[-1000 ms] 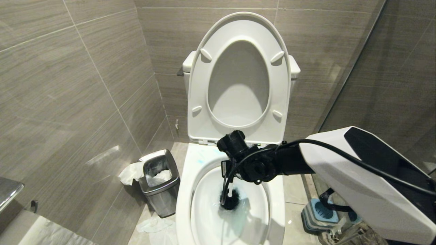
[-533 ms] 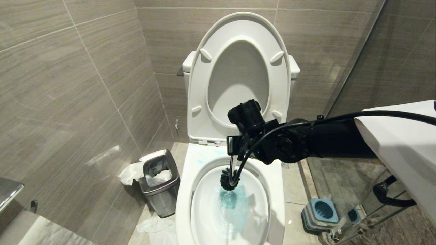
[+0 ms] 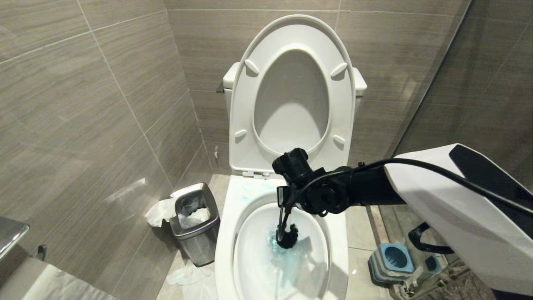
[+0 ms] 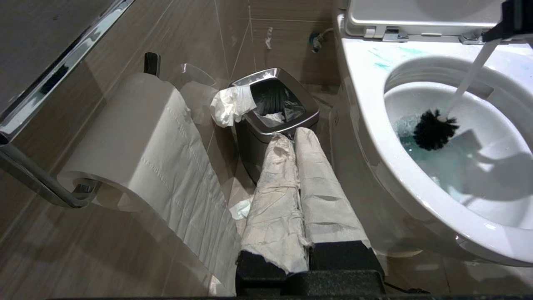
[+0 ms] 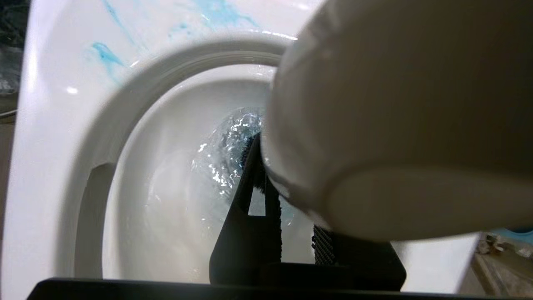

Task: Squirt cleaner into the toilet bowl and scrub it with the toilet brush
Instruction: Scrub the toilet bowl

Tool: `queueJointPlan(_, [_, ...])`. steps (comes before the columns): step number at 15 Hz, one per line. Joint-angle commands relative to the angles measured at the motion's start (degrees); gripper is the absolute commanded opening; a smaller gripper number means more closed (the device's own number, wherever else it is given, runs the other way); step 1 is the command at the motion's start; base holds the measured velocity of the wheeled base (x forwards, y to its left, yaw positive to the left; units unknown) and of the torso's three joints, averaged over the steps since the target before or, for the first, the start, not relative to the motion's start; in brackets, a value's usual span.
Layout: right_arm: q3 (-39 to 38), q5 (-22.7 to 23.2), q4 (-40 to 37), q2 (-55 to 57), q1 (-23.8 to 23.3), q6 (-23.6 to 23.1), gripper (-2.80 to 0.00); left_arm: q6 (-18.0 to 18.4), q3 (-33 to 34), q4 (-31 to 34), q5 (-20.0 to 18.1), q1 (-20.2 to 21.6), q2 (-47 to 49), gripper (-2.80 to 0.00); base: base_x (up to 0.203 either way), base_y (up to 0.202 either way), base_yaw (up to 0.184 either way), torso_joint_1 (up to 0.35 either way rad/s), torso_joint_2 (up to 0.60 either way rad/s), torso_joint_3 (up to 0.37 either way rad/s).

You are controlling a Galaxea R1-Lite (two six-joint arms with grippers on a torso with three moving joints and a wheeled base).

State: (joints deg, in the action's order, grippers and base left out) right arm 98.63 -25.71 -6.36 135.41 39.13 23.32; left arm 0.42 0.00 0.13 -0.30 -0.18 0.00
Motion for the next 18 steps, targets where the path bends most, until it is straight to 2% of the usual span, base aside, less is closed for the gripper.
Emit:
queueJointPlan(1, [1.06, -0.13, 0.11, 4.10, 0.06, 0.36, -2.80, 0.02, 0.08, 0.00, -0.05, 0.01, 0.04, -2.80, 0.000, 0.000, 0.000, 0.000, 0.00, 0.000])
queueJointPlan(4, [1.23, -0.04, 0.12, 3.84, 0.44, 0.68, -2.80, 0.02, 0.00, -0.05, 0.03, 0.01, 0.01, -2.80, 0.000, 0.000, 0.000, 0.000, 0.00, 0.000])
queueJointPlan(6, [0.44, 0.01, -0.22, 1.49, 1.23, 3.09, -2.80, 0.02, 0.00, -0.04, -0.05, 0.01, 0.09, -2.80, 0.000, 0.000, 0.000, 0.000, 0.00, 0.000])
queueJointPlan(10, [-6.41, -0.87, -0.42, -4.49, 4.00, 4.06, -2.80, 0.02, 0.00, -0.01, -0.01, 0.01, 0.03, -2.80, 0.000, 0.000, 0.000, 0.000, 0.00, 0.000])
queueJointPlan(14, [-0.54, -5.93, -0.22, -1.03, 3.51, 3.76, -2.80, 0.02, 0.04, 0.04, -0.02, 0.01, 0.07, -2.80, 0.000, 0.000, 0.000, 0.000, 0.00, 0.000])
queueJointPlan(18, [2.76, -6.46, -0.14, -0.85, 0.63, 3.75, -2.80, 0.02, 0.00, 0.00, 0.00, 0.01, 0.04, -2.80, 0.000, 0.000, 0.000, 0.000, 0.00, 0.000])
